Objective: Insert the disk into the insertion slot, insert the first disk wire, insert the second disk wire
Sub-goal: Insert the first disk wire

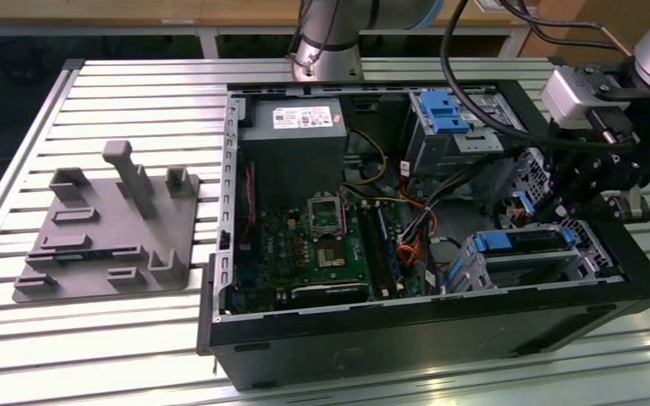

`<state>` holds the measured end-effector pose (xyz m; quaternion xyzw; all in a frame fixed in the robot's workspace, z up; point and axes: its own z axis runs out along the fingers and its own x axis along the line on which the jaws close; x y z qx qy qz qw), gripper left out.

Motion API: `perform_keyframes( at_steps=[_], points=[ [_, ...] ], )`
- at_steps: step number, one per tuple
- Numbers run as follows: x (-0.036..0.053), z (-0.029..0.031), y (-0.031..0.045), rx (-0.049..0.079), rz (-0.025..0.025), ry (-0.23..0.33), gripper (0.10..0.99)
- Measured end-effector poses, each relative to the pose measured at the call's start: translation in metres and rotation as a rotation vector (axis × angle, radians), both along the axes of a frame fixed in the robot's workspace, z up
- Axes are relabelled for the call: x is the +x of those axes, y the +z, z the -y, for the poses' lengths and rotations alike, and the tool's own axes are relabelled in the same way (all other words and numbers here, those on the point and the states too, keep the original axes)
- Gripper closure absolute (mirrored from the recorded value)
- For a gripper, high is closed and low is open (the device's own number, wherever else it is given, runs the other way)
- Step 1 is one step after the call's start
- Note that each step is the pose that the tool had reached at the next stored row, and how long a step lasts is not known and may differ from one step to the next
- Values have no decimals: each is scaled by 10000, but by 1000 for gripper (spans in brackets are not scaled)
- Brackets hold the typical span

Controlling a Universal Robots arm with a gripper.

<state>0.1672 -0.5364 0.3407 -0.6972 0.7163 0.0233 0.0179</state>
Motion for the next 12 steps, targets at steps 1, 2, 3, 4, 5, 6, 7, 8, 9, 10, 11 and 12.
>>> perform_keyframes(
  at_steps=[1, 2, 3, 4, 5, 6, 7, 8, 9, 10, 11, 12],
  points=[
    [0, 4, 0, 1, 0, 0, 918],
    [0, 8, 0, 1, 0, 0, 918],
    [0, 13, -1, 1, 0, 0, 918],
    [0, 18, -1, 1, 0, 0, 918],
    [0, 24, -1, 0, 0, 0, 918],
    [0, 32, -2, 1, 0, 0, 918],
    [0, 39, -3, 1, 0, 0, 918],
    [0, 44, -3, 1, 0, 0, 918],
    [0, 48, -4, 1, 0, 1, 918],
    [0, 53, -5, 2, 0, 0, 918],
    [0, 57, -7, 2, 0, 0, 918],
    [0, 62, -9, 2, 0, 0, 918]
  ],
)
